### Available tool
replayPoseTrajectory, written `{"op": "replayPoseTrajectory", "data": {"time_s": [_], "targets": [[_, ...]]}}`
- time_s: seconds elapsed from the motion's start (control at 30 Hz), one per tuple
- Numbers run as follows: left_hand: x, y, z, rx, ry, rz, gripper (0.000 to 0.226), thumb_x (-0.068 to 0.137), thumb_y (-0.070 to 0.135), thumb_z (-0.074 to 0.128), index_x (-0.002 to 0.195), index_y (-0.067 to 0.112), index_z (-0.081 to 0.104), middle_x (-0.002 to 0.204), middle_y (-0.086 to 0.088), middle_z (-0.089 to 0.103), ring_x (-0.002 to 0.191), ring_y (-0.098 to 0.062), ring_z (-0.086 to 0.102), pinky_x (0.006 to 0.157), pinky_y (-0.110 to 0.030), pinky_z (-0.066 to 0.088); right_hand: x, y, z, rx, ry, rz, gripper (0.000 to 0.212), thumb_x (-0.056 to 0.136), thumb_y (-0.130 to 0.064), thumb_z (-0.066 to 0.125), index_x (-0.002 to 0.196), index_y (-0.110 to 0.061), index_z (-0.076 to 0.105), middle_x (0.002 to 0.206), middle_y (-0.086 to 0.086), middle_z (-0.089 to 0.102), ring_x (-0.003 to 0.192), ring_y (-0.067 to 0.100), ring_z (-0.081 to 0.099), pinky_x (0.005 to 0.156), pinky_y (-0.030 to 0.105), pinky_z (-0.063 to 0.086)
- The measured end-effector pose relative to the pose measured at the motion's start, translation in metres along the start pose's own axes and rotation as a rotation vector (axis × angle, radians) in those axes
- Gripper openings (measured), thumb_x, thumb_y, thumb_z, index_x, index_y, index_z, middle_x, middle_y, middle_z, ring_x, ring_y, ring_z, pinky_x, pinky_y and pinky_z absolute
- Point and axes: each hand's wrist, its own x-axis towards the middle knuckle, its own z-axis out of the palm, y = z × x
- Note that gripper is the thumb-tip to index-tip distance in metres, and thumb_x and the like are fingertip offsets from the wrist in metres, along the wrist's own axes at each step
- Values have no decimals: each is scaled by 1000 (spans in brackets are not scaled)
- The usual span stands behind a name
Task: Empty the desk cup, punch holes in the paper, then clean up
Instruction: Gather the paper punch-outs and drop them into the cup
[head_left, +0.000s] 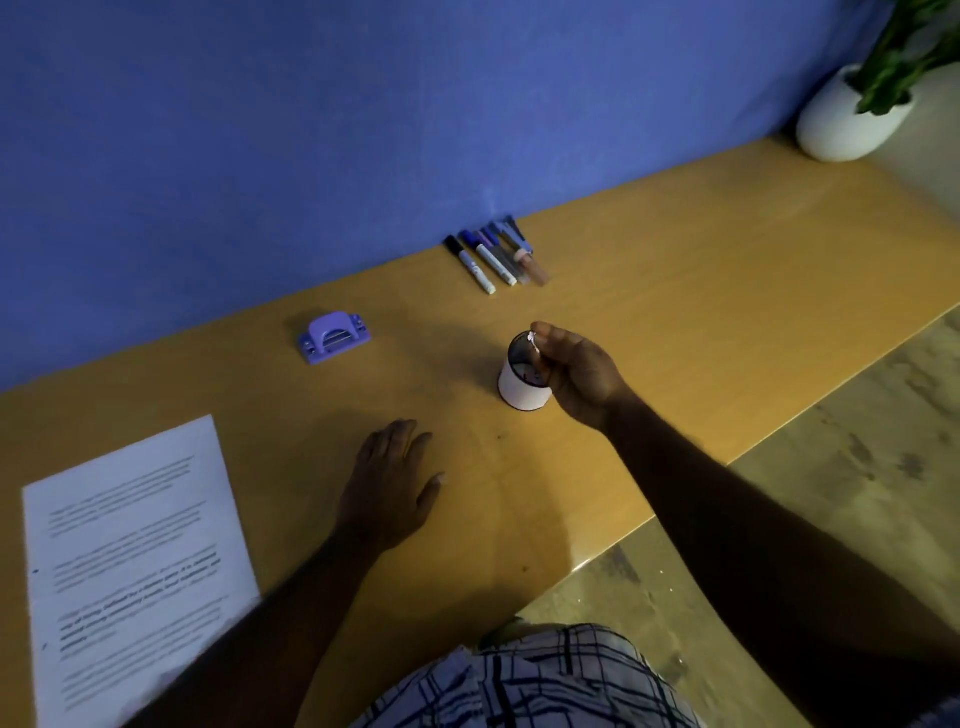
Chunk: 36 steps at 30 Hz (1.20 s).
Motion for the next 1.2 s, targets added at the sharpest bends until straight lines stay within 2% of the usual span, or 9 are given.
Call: {"op": "replayPoseTrajectory", "data": {"time_s": [0.13,0.27,0.37,0.5,0.63,0.8,0.97,1.1,1.2], "targets": [[8,2,2,14,-27,-10,55,89,49,47,129,12,53,136,-14,51,126,-33,47,106,-48,39,11,-15,-14,-461,61,-156,21,89,11,56,100,0,69,87,6,70,82,11,66,74,19,56],[11,0,3,20,-19,-24,56,89,49,43,127,11,55,134,-15,52,125,-33,48,104,-48,39,19,-18,-21,-969,116,-320,28,85,8,58,90,-14,73,91,0,72,86,13,65,75,29,56],[16,-3,2,30,-11,-44,55,88,50,44,126,11,55,133,-14,52,124,-32,48,103,-47,39,21,-20,-23,-1166,100,-411,23,84,1,62,90,-18,74,88,-7,70,81,1,64,67,18,50],[18,-4,-1,20,-9,-77,55,87,50,45,125,12,56,133,-14,53,123,-32,50,102,-47,41,22,-20,-27,-1294,74,-481,18,84,-2,65,96,-14,73,91,-6,68,85,10,64,64,12,45],[17,-5,-1,38,-25,-87,56,88,50,42,128,13,55,136,-13,51,126,-31,47,105,-47,38,24,-25,-30,-1325,69,-508,20,86,1,62,97,-13,72,94,-2,70,86,11,64,64,10,45],[12,-6,-5,21,-33,-113,59,88,51,36,127,12,56,135,-15,51,125,-33,48,105,-47,38,21,-30,-30,-1427,50,-602,20,83,5,61,94,-6,73,94,7,73,85,19,66,71,32,56],[-1,-14,-12,12,-45,-148,62,87,51,33,129,12,56,136,-15,52,127,-33,47,106,-48,38,16,-36,-26,-1624,-88,-640,22,86,1,58,100,-11,70,98,6,72,88,21,68,67,38,57],[-25,-29,-13,-43,-29,-216,64,87,50,32,129,9,57,135,-17,53,126,-35,49,104,-49,39,13,-36,-23,-1793,-69,-628,20,87,-8,59,103,-15,67,99,4,71,91,24,66,64,35,54],[-45,-40,-13,-60,-41,-275,68,86,52,28,129,8,57,135,-18,54,126,-36,50,104,-51,39,10,-33,-21,-1830,-47,-591,30,86,-11,62,116,-16,63,104,5,72,96,24,67,68,36,56]]}}
